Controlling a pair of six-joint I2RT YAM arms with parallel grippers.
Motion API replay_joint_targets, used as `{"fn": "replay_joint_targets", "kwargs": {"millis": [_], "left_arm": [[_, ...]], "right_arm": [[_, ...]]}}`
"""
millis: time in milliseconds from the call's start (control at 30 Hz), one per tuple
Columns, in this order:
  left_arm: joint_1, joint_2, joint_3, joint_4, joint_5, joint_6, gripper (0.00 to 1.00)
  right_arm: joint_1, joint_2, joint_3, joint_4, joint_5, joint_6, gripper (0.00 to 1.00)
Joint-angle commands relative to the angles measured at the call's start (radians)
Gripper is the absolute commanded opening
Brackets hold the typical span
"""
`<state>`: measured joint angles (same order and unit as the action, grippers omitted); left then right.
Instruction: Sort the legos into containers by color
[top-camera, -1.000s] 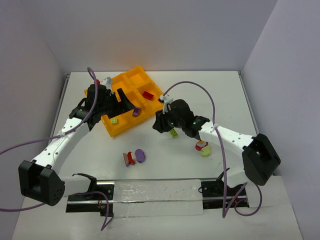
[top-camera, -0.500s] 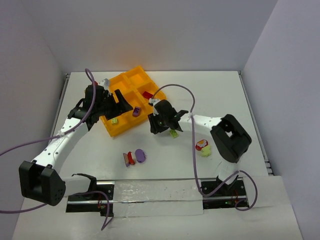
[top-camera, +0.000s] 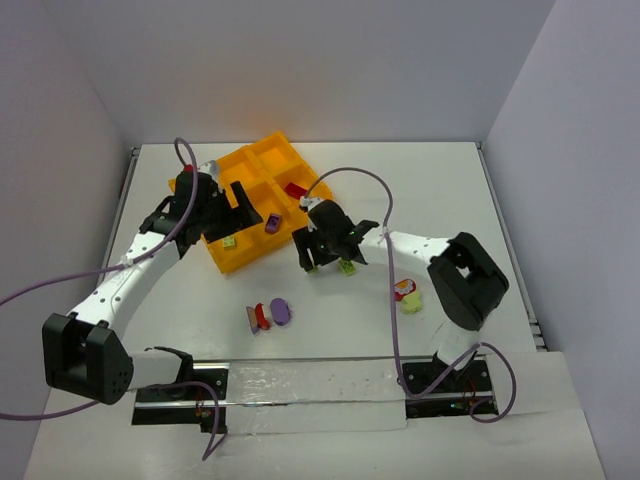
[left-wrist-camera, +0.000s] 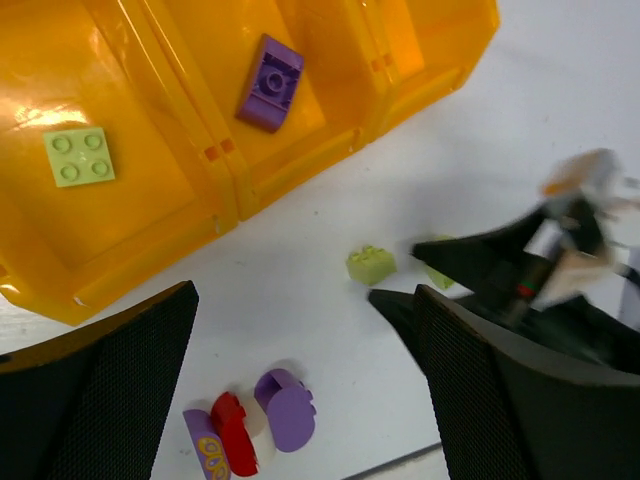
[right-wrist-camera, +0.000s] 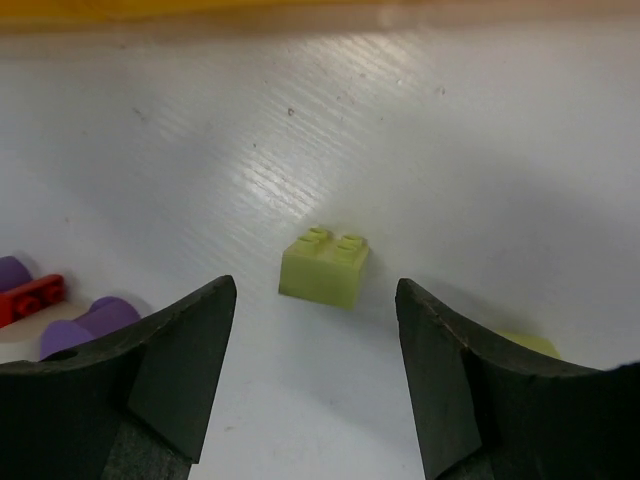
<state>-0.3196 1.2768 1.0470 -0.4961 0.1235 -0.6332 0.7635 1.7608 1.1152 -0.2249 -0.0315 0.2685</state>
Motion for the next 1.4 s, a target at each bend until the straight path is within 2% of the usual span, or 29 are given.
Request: {"fn": "replay_joint_targets", "kwargs": {"millis": [0,67,100,133,200,267,367,433,633,733,900,1133,1367], "left_arm": [[-0.042,0.037,0.072,-0.012,-0.081,0.090,0.96],[-0.111,0.082,0.083,-0.009,-0.117,0.139,0.95],[-0.112,0.082,0.084,-0.009,-0.117,0.161,0.95],[-0.158,0.136,0.099,-0.012,-0.116,0.186,0.92],[-0.216,0.184,0.105,0.019,-0.117,0.215,0.91],[-0.279,0.225,0.093,0.085,-0.118,0.262,0.91],[-0.352,0.309,0.113,0.131,-0.117,0.309,0.91],[-0.392,0.381,0.157,0.131,-0.118,0.329,0.90],[-0.462,0.535,0.273,0.075,-0.198,0.310,0.83],[-0.467,0.571,0.285,0.073,-0.238,0.217,0.80],[-0.482,0.600,0.317,0.023,-0.406,-0.042,0.84],[-0.581,0.706,0.436,-0.120,-0.506,-0.341,0.87],[-0.629,0.733,0.485,-0.243,-0.628,-0.592,0.82]], "right_arm": [[-0.007,-0.192,0.024,-0.029,0.138,-0.017,0.73],[-0.050,-0.339,-0.058,-0.018,0.180,-0.008,0.74],[-0.050,-0.341,-0.059,-0.011,0.183,-0.002,0.74],[-0.128,-0.466,-0.141,0.003,0.172,0.011,0.74],[-0.205,-0.591,-0.233,0.034,0.171,0.034,0.74],[-0.269,-0.710,-0.343,0.073,0.191,0.058,0.83],[-0.328,-0.823,-0.403,0.064,0.226,0.095,0.93],[-0.351,-0.845,-0.411,0.040,0.221,0.106,0.98],[-0.357,-0.808,-0.387,0.022,0.212,0.078,0.99],[-0.357,-0.780,-0.371,0.027,0.178,0.082,0.99],[-0.357,-0.764,-0.373,0.055,0.125,0.092,0.99],[-0.357,-0.769,-0.362,0.051,0.083,0.087,0.99],[-0.357,-0.790,-0.371,0.049,0.074,0.083,0.99]]}}
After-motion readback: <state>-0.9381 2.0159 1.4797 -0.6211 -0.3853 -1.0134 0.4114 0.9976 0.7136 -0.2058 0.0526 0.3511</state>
